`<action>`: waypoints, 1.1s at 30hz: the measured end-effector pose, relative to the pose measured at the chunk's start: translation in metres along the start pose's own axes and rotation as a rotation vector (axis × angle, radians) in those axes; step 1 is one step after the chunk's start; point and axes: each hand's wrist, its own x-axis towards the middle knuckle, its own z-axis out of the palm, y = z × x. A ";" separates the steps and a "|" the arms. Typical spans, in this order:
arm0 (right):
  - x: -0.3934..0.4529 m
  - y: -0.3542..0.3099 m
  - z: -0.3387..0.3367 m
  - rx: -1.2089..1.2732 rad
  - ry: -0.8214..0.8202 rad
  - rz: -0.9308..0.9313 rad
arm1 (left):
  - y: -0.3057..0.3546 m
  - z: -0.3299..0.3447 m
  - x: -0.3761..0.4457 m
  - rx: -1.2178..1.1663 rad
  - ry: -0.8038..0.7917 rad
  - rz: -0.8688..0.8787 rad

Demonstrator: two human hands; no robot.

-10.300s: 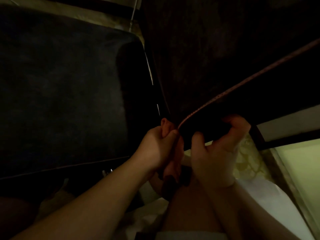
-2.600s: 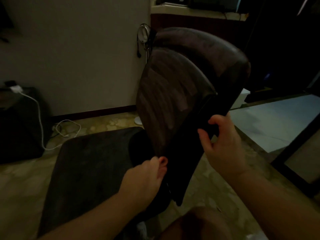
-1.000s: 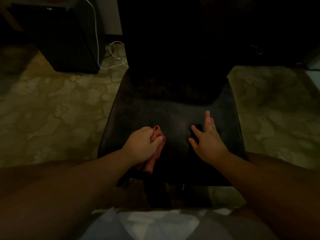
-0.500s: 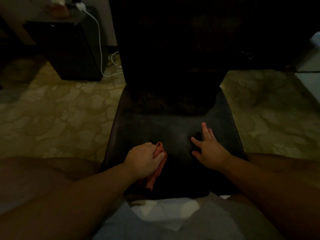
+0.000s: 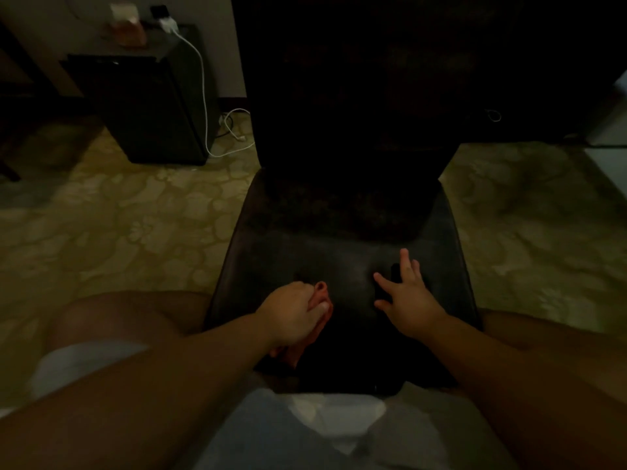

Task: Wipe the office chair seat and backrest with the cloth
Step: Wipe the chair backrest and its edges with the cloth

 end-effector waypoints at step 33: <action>-0.053 -0.022 -0.021 0.132 -0.037 -0.098 | 0.031 -0.009 -0.033 -0.307 0.092 -0.135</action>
